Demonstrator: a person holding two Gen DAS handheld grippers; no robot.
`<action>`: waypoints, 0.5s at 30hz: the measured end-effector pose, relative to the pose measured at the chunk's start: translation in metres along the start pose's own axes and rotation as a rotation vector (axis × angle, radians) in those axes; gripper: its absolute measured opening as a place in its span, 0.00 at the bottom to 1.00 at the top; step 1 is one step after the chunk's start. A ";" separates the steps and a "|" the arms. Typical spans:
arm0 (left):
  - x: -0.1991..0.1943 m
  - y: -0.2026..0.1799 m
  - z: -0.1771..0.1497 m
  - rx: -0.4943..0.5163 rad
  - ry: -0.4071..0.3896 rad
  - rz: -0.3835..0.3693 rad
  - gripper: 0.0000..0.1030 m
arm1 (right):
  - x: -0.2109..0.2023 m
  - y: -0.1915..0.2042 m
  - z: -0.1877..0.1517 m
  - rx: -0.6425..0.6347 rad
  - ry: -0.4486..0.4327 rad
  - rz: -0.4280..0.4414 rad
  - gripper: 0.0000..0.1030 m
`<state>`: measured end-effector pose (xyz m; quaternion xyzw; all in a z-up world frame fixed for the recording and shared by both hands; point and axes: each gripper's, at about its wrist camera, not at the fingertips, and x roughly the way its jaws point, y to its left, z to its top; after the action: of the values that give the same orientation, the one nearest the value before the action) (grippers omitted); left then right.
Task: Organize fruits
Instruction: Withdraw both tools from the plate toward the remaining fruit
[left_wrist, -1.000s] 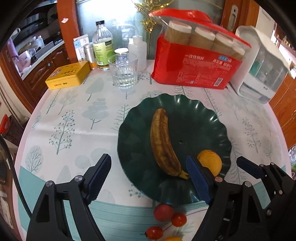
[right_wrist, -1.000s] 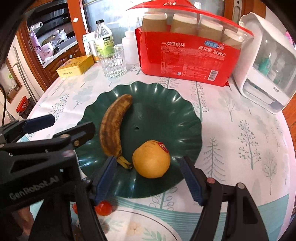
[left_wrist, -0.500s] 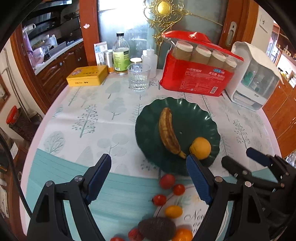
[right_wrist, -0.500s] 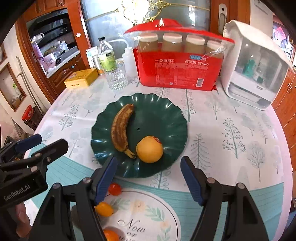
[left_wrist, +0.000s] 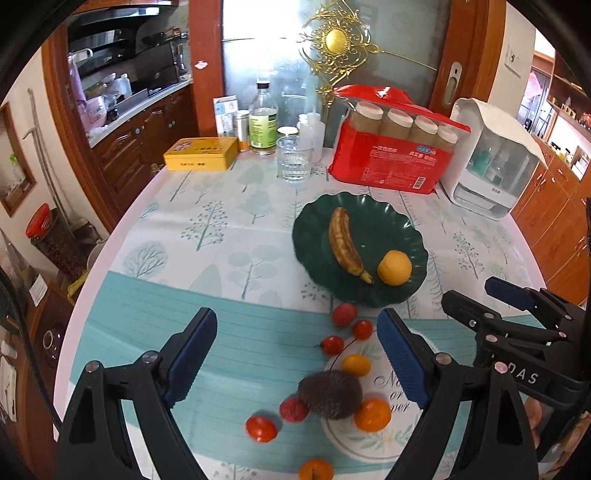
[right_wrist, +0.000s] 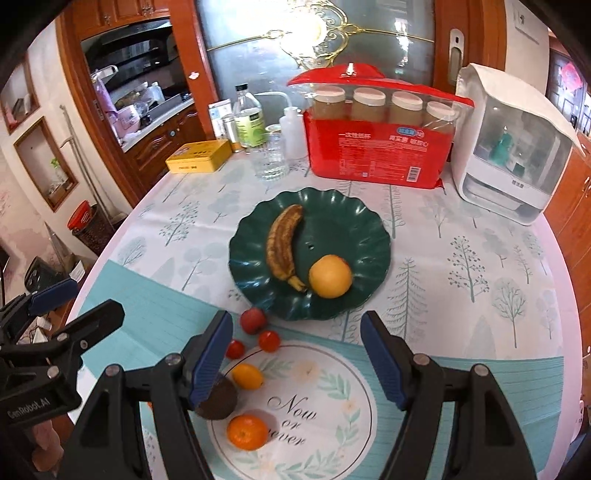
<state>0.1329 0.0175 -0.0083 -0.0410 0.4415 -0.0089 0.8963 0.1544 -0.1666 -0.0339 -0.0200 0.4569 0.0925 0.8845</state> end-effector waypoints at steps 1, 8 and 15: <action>-0.003 0.002 -0.003 -0.002 -0.003 0.004 0.85 | -0.003 0.002 -0.003 -0.009 -0.001 0.003 0.70; -0.018 0.022 -0.029 -0.001 -0.014 0.059 0.85 | -0.014 0.020 -0.025 -0.077 -0.004 0.009 0.70; -0.006 0.031 -0.057 0.001 0.039 0.117 0.85 | -0.006 0.023 -0.056 -0.068 0.056 0.078 0.70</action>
<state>0.0835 0.0453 -0.0410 -0.0143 0.4607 0.0424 0.8864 0.1022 -0.1518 -0.0608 -0.0349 0.4785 0.1419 0.8658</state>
